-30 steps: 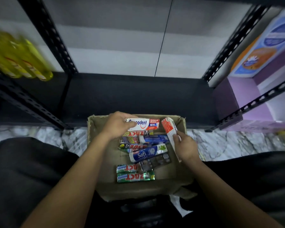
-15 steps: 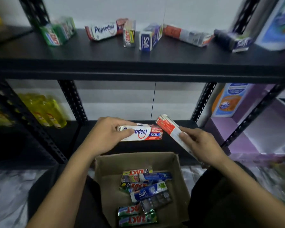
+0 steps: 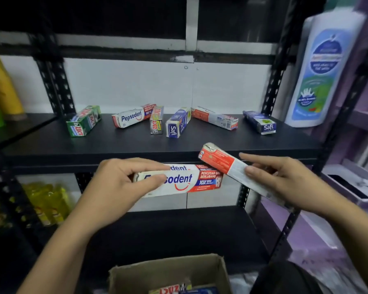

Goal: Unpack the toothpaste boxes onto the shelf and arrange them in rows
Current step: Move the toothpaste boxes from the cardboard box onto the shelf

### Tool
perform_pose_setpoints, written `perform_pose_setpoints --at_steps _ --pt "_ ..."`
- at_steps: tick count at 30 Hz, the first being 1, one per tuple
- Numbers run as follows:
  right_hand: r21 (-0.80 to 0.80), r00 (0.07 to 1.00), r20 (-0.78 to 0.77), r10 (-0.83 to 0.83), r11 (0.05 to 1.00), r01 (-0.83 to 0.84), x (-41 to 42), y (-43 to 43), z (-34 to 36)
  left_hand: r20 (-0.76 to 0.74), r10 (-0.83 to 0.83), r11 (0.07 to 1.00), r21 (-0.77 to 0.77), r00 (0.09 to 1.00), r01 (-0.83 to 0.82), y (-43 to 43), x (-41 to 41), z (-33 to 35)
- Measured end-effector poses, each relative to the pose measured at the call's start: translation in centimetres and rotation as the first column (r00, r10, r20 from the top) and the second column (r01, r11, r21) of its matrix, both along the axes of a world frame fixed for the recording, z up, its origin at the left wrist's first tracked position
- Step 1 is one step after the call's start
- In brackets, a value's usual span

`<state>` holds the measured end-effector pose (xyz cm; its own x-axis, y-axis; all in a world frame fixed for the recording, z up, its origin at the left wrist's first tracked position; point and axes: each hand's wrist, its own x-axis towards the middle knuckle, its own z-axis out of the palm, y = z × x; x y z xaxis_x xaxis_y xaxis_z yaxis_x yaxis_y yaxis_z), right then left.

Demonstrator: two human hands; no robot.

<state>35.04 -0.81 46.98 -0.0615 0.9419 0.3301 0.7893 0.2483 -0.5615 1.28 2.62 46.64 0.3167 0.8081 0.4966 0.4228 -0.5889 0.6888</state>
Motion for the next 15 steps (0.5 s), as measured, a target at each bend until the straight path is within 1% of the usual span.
perform_pose_setpoints --at_steps 4,8,11,13,15 --pt "0.031 0.992 -0.017 -0.124 0.992 0.124 2.2 1.3 1.7 0.053 0.033 0.995 0.093 0.998 -0.038 1.0 2.6 1.4" --pt "0.055 0.953 -0.027 -0.301 0.952 0.303 5.5 2.5 2.6 0.121 0.064 0.984 0.159 0.991 -0.083 2.9 5.8 2.5" --pt "0.093 0.894 -0.042 -0.446 0.889 0.448 7.8 3.1 3.3 0.173 0.065 0.976 0.195 0.983 -0.099 4.8 8.4 2.8" --pt "0.143 0.836 -0.011 -0.548 0.827 0.544 9.4 3.7 3.6 0.157 0.053 0.978 0.192 0.986 -0.083 6.6 10.0 2.6" --pt "0.19 0.776 0.026 -0.63 0.766 0.615 11.1 4.6 3.7 0.108 0.042 0.987 0.148 0.993 -0.058 8.8 11.4 2.0"
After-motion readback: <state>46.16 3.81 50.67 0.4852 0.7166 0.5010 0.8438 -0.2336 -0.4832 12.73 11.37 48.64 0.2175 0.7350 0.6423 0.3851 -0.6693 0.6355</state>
